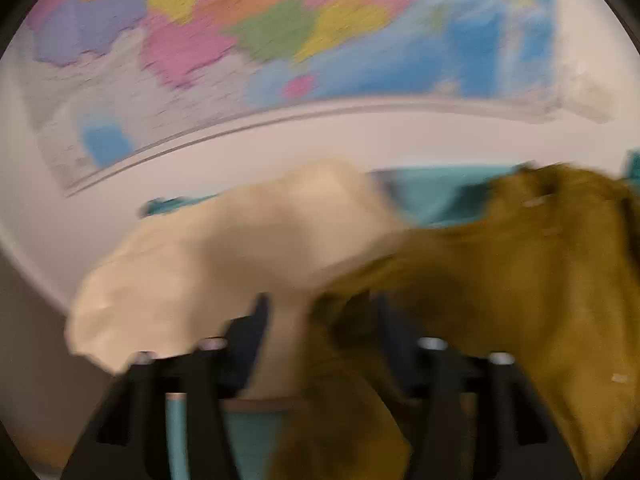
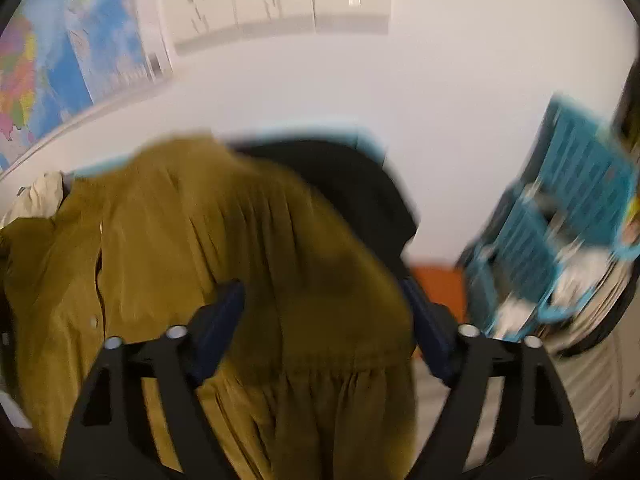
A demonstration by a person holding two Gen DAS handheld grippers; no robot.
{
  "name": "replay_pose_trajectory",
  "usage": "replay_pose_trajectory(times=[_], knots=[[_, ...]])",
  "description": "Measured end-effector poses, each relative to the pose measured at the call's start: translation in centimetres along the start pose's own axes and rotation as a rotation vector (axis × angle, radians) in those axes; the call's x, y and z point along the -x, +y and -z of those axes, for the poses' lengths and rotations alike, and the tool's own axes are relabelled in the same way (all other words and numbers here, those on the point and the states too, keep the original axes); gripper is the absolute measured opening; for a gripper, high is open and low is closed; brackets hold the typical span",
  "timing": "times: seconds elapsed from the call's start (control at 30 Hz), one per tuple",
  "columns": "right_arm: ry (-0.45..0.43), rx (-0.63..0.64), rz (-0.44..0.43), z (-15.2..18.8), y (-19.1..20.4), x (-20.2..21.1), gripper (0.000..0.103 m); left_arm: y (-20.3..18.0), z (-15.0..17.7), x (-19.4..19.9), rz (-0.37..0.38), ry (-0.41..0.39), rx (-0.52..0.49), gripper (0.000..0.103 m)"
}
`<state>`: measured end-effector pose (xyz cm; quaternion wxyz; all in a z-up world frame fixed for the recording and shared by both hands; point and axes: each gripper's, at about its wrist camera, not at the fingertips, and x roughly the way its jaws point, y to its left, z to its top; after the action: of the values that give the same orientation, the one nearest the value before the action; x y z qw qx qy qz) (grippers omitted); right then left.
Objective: Fold large clothes
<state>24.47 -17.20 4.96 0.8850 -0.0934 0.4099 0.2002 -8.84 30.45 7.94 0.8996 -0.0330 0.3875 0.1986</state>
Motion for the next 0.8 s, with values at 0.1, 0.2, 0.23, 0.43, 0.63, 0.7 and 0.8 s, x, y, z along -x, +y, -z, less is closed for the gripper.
replay_pose_trajectory(times=[0.1,0.2,0.23,0.43,0.63,0.7,0.8], knots=[[-0.139,-0.01,0.022,-0.6,0.7,3.9,0.089,-1.8,1.0,1.9,0.053,-0.035,-0.037,0.067],[-0.191,0.06,-0.173,1.3,3.3,6.8,0.089,-3.7,2.8,3.2,0.09,-0.063,-0.102,0.085],[-0.188,0.09,-0.194,2.1,4.4,7.2,0.089,-4.3,3.6,3.4,0.081,-0.063,-0.128,0.085],[-0.071,0.321,-0.463,9.5,12.9,7.5,0.089,-8.4,8.4,5.4,0.284,-0.055,-0.137,0.081],[0.025,0.142,-0.479,13.2,10.8,5.2,0.086,-12.2,13.8,6.4,0.581,0.059,-0.099,0.081],[0.041,0.054,-0.42,14.3,8.0,4.6,0.086,-13.4,16.1,5.0,0.633,0.147,-0.068,0.082],[0.051,-0.041,-0.335,16.1,4.2,4.7,0.081,-13.8,18.0,2.1,0.644,0.276,0.015,0.082]])
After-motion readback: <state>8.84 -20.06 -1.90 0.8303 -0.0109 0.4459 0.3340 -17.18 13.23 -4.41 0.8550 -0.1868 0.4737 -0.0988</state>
